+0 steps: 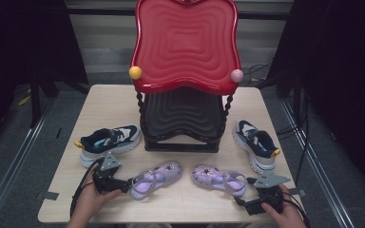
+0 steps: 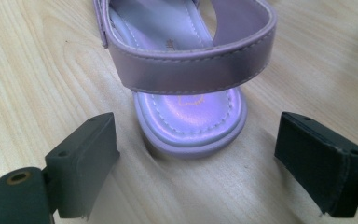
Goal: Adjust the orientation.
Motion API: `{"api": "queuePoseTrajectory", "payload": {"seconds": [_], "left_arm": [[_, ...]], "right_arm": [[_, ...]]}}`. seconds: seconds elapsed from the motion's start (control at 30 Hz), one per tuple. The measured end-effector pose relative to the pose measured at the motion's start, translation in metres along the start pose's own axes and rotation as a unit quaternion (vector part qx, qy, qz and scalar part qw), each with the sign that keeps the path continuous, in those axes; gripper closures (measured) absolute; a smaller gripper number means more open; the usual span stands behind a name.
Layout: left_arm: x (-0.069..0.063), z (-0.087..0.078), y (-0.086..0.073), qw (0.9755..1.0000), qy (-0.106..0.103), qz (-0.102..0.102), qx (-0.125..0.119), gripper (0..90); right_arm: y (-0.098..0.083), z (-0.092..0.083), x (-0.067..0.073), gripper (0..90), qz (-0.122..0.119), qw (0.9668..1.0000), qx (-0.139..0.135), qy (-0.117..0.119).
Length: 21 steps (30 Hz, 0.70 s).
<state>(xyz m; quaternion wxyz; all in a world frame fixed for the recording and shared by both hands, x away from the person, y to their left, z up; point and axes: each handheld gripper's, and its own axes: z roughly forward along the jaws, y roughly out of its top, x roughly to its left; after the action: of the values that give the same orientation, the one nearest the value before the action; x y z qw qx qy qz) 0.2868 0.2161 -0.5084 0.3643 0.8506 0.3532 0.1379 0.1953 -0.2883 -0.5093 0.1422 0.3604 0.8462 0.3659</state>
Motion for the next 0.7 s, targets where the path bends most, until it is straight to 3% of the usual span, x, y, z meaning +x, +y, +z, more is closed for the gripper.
{"api": "queuePoseTrajectory", "payload": {"seconds": [0.17,0.33,0.47,0.7], "left_arm": [[0.0,0.0,0.0,1.0,0.003,0.0,0.0,11.7],[-0.004,-0.003,0.003,0.9999,-0.008,0.009,0.005,24.3],[-0.007,-0.008,0.009,0.9997,-0.012,0.022,-0.001,24.9],[-0.007,-0.021,0.014,0.9998,-0.012,0.011,-0.01,25.6]], "right_arm": [[0.0,0.0,0.0,12.2,0.0,1.0,0.0,0.0],[0.0,0.0,0.0,12.2,0.0,1.0,0.0,0.0],[0.0,0.0,0.0,12.2,-0.001,1.0,0.0,0.0],[0.0,0.0,0.0,12.2,0.0,1.0,0.0,0.0]]}}
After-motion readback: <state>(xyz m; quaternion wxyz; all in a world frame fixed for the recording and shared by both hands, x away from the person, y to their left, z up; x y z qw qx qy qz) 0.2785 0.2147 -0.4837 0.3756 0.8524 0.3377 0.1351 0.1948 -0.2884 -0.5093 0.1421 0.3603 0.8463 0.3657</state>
